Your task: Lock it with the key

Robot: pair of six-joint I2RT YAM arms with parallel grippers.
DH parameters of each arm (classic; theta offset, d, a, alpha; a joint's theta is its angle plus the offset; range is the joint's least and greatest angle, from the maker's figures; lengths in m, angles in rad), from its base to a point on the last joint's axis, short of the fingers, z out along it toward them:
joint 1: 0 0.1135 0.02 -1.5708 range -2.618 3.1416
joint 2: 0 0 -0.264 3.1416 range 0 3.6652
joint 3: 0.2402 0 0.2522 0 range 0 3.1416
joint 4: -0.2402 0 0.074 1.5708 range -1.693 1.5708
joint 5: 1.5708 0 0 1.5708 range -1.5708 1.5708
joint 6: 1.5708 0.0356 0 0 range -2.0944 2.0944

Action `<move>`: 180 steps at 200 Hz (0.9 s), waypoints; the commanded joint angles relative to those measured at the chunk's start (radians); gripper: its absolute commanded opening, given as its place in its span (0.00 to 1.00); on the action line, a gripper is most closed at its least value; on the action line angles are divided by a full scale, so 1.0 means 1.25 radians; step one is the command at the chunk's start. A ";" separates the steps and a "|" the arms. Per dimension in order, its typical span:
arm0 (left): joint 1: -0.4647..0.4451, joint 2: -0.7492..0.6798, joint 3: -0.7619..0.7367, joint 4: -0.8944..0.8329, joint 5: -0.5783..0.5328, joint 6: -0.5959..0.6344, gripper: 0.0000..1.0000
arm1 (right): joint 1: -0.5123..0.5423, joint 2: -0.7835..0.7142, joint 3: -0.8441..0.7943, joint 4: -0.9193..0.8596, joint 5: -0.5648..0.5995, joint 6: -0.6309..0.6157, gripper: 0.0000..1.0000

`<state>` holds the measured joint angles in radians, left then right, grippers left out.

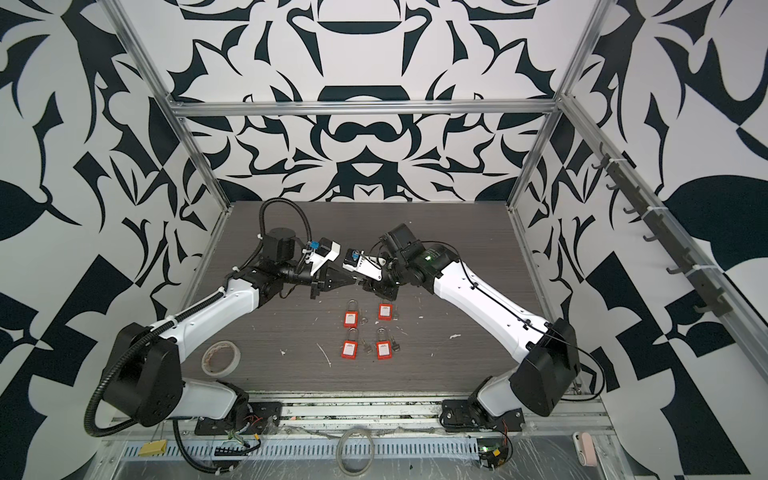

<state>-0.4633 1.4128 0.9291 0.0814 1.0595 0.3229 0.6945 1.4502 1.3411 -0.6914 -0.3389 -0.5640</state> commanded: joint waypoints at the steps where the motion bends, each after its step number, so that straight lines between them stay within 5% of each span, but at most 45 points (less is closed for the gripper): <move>1: -0.004 -0.019 0.006 -0.014 0.024 0.025 0.00 | -0.002 -0.039 -0.013 -0.003 -0.052 -0.005 0.32; 107: -0.026 -0.035 0.010 -0.045 0.016 0.068 0.00 | -0.002 -0.037 0.010 -0.075 -0.120 -0.009 0.16; 180: -0.084 -0.057 -0.001 -0.070 -0.069 0.172 0.00 | -0.003 -0.035 0.037 -0.021 -0.177 0.010 0.08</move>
<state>-0.5495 1.3598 0.9291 -0.0204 0.9909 0.4927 0.6819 1.4277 1.3399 -0.8196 -0.4767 -0.5686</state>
